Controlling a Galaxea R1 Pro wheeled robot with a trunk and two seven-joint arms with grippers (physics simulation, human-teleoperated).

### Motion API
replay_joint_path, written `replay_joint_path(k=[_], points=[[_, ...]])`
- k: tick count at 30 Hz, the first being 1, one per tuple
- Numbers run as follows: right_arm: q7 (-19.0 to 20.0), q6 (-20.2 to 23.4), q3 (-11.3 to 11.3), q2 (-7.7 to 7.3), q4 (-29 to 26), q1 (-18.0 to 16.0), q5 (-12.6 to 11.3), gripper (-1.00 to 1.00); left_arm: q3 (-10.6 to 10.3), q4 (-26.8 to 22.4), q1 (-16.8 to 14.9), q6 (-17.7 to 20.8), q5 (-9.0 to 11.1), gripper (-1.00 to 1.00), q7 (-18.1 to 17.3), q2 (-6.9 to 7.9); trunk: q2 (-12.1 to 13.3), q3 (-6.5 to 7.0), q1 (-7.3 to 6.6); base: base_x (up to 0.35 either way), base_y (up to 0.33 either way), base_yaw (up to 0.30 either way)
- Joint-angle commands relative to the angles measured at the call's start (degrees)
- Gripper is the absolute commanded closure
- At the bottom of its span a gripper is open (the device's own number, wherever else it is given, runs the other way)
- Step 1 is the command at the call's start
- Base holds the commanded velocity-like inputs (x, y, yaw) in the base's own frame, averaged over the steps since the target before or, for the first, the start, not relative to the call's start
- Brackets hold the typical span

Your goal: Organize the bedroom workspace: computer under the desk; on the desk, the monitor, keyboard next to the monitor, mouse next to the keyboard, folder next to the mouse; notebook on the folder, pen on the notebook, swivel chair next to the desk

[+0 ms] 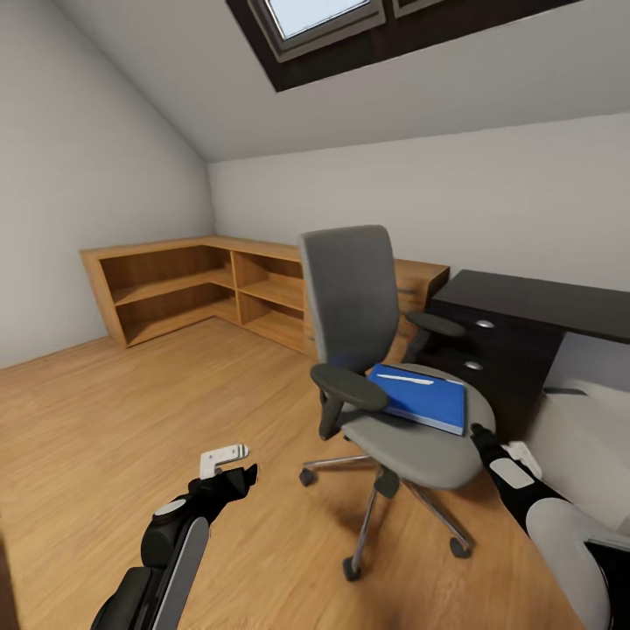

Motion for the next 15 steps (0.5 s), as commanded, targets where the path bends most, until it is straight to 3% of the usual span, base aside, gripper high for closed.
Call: replay_joint_path(k=[1,15], points=[[-0.03,-0.15,0.90,0.02,1.51,0.02,-1.04,-1.00,-0.07,-0.02,-0.07,0.17,0.58,-1.00,0.53,-0.01,-0.01,-0.06,0.00,0.000,0.000,0.272],[-0.03,-0.21,0.96,0.02,1.48,0.02,-1.04,-1.00,-0.10,-0.02,-0.05,0.17,0.64,-1.00,0.53,-0.01,-0.01,-0.06,0.00,0.000,0.000,0.272]])
